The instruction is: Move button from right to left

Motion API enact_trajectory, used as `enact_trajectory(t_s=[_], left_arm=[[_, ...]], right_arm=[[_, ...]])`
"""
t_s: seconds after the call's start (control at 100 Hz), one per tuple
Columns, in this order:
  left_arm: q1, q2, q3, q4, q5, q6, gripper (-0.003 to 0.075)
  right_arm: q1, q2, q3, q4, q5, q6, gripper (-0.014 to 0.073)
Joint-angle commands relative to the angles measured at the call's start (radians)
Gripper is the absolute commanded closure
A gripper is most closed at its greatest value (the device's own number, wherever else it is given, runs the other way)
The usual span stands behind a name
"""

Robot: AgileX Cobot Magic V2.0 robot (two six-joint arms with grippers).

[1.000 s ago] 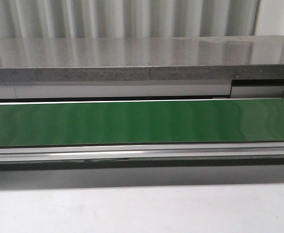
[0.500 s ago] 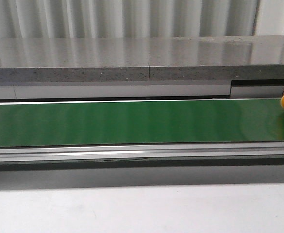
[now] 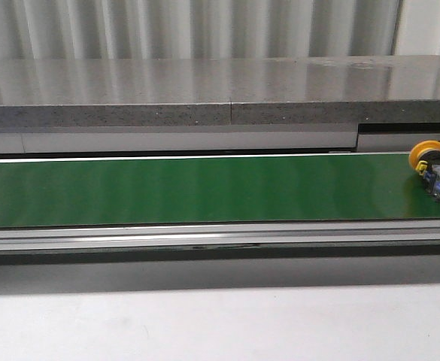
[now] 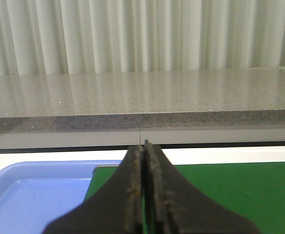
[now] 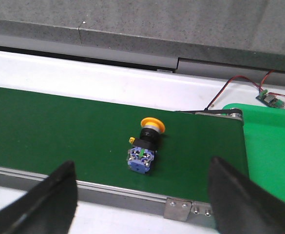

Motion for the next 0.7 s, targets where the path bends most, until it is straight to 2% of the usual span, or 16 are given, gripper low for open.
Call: enact_trajectory(t_s=[0.0,0.14,0.21,0.69], left_arm=[[-0.007,-0.036,0.025,-0.003,-0.079,-0.005,0.074],[-0.007,-0.036,0.025,-0.003,-0.079,-0.005,0.074],[-0.007,-0.036,0.025,-0.003,-0.079,-0.005,0.074],[-0.007,-0.036,0.025,-0.003,-0.079,-0.005,0.074]], right_arm=[[0.0,-0.007,-0.023,0.004,-0.095,-0.013,0.0241],[0.0,-0.007,-0.023,0.004,-0.095,-0.013,0.0556],[0.0,-0.007,-0.023,0.004,-0.095,-0.013,0.0666],[0.0,-0.007,-0.023,0.004,-0.091,-0.013,0.0661]])
